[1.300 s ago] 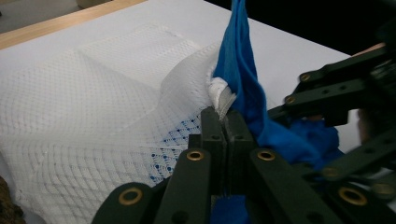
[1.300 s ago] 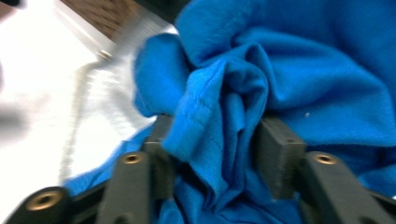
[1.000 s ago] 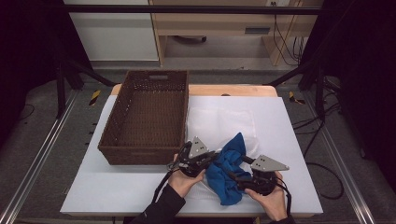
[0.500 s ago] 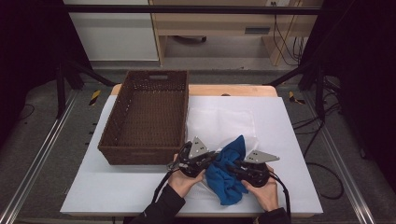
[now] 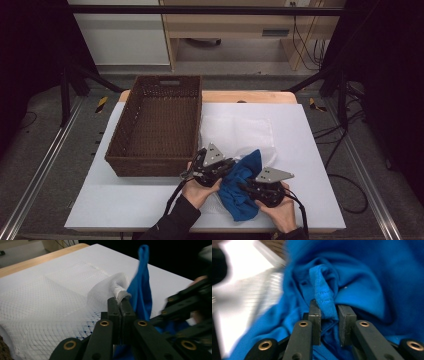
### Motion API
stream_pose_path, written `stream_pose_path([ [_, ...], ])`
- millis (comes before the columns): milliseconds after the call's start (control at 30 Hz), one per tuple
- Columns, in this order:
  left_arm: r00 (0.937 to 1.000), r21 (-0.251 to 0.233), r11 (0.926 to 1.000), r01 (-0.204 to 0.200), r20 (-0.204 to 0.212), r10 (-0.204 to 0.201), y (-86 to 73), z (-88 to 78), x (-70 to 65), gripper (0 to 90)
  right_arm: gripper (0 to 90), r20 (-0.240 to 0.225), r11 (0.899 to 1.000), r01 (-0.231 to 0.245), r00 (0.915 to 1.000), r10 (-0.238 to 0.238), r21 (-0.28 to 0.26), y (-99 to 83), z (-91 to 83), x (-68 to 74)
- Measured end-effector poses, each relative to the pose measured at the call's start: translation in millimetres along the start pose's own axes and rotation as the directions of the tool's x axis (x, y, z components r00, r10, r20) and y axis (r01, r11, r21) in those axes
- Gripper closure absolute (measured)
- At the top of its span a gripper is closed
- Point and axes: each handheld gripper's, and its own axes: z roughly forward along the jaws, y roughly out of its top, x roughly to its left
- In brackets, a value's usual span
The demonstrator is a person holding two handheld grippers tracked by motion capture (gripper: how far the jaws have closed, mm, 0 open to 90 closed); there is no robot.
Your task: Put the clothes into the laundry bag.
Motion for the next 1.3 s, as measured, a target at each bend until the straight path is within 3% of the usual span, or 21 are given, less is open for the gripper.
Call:
stream_pose_path([
  [67,0.9999,-0.01,0.9999,-0.007,0.01,0.008,-0.9,-4.3,-4.1,89.2,75.8,0.058,0.999,-0.029,0.9979,0.028,0.018,0.1,12.4,-4.6],
  [167,0.9997,-0.009,0.9998,-0.015,0.021,0.015,-5.6,-6.3,-8.9,89.1,75.0,0.145,0.999,-0.05,0.9883,0.048,0.005,1.4,21.0,-7.9],
  [267,0.9997,0.003,0.9999,-0.013,0.019,0.013,-11.8,-4.5,-8.2,89.2,70.9,0.179,0.999,-0.028,0.9836,0.024,0.018,2.1,27.0,-6.0],
  [333,0.9999,0.009,1.0,-0.001,0.015,0.0,-13.8,-3.5,-4.3,89.1,63.4,0.164,1.0,-0.005,0.9865,0.004,0.005,0.8,20.8,-4.4],
  [500,0.9999,0.016,0.9998,0.012,0.0,-0.012,-14.8,-2.0,3.0,89.1,50.8,0.055,0.995,-0.046,0.9972,0.051,-0.091,-8.7,-15.1,-3.0],
  [700,1.0,0.021,0.9998,0.008,-0.001,-0.008,-14.5,-0.8,2.6,89.1,46.4,0.065,0.973,-0.069,0.9942,0.085,-0.219,-11.3,-54.9,-7.7],
  [900,1.0,0.019,0.9998,0.007,-0.003,-0.007,-14.8,-2.1,3.1,89.1,47.9,0.06,0.948,-0.071,0.9938,0.094,-0.311,10.4,-79.8,-9.5],
  [967,1.0,0.019,0.9998,0.006,-0.003,-0.006,-14.6,-3.0,3.0,89.1,53.7,0.088,0.941,-0.074,0.9903,0.108,-0.329,18.0,-82.7,-12.1],
  [1067,1.0,0.019,0.9998,0.004,-0.002,-0.004,-14.3,-3.8,3.2,89.1,67.1,0.136,0.954,-0.085,0.9823,0.128,-0.287,25.7,-71.7,-20.1],
  [1200,1.0,0.017,0.9998,0.008,-0.003,-0.008,-13.9,-4.8,4.6,89.1,71.5,0.084,0.981,-0.103,0.9894,0.118,-0.164,20.4,-42.8,-21.1],
  [1300,1.0,0.02,0.9998,0.008,-0.002,-0.008,-14.0,-4.9,4.9,89.1,67.1,0.056,0.994,-0.069,0.9957,0.074,-0.086,8.9,-28.0,-10.0],
])
